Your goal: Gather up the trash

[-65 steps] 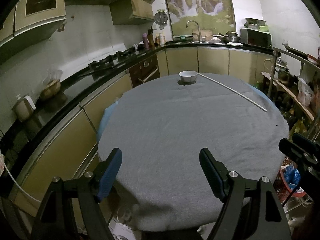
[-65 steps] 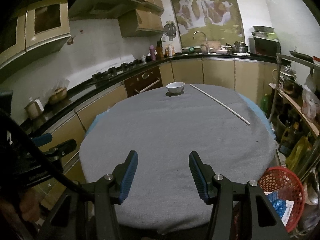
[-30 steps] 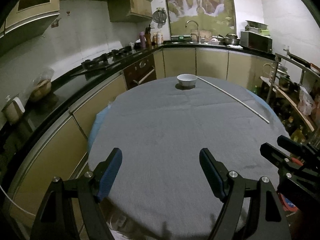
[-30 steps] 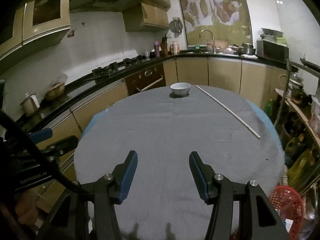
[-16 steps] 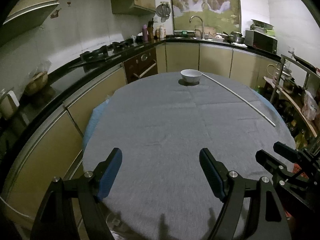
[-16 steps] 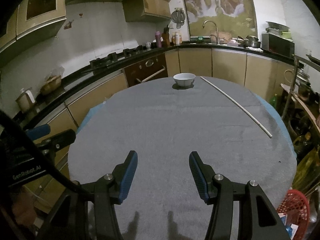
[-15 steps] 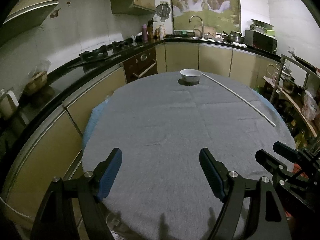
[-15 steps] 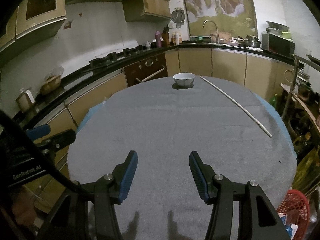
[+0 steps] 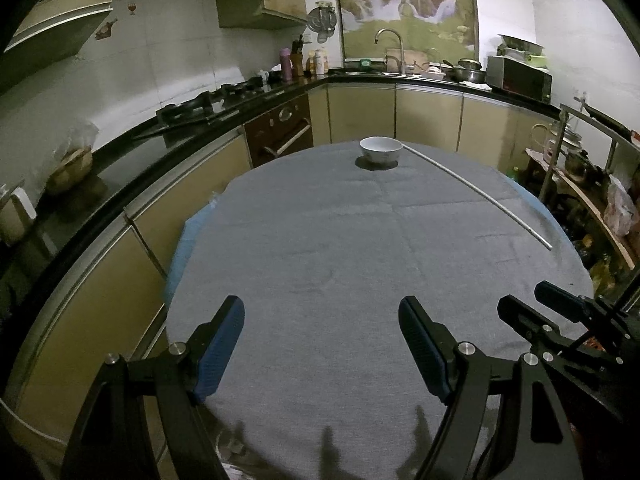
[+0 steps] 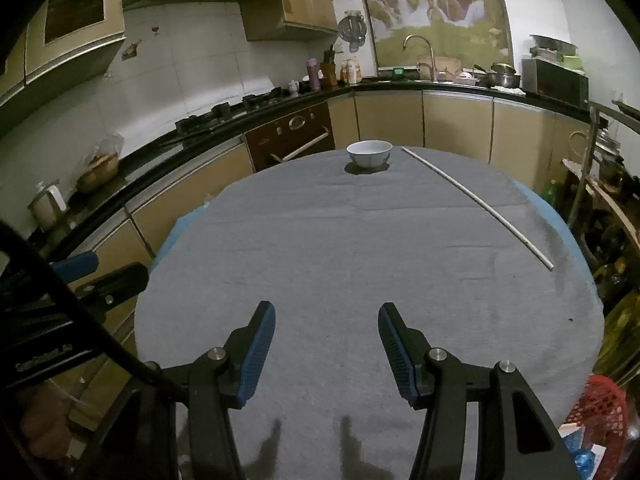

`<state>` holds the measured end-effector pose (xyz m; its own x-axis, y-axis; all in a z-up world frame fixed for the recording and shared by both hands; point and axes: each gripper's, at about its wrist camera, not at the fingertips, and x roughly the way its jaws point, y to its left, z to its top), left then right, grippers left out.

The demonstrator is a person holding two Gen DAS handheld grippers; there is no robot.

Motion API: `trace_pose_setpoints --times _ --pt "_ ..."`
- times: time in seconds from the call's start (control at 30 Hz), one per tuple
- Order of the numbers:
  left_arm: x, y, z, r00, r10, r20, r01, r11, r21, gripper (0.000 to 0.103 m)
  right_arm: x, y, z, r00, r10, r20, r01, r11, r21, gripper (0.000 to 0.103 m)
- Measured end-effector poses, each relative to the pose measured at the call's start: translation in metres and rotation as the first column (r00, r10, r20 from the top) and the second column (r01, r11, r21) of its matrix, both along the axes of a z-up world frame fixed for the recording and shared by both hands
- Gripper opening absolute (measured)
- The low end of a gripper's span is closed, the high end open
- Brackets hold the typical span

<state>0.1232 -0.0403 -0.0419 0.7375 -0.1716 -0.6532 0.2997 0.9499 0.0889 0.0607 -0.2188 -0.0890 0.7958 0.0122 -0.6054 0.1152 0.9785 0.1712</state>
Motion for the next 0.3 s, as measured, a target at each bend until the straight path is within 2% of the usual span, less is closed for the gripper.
trace_pose_setpoints --times 0.13,0.3 --pt "0.002 -0.003 -0.003 1.0 -0.001 -0.01 0.001 1.0 -0.006 0.08 0.001 -0.002 -0.003 1.0 0.0 -0.003 0.0 1.0 0.007 0.058" --pt "0.02 -0.015 -0.025 0.996 -0.024 -0.08 0.021 0.999 -0.04 0.08 0.005 -0.014 -0.015 0.999 -0.031 -0.028 0.031 1.0 0.0 0.058"
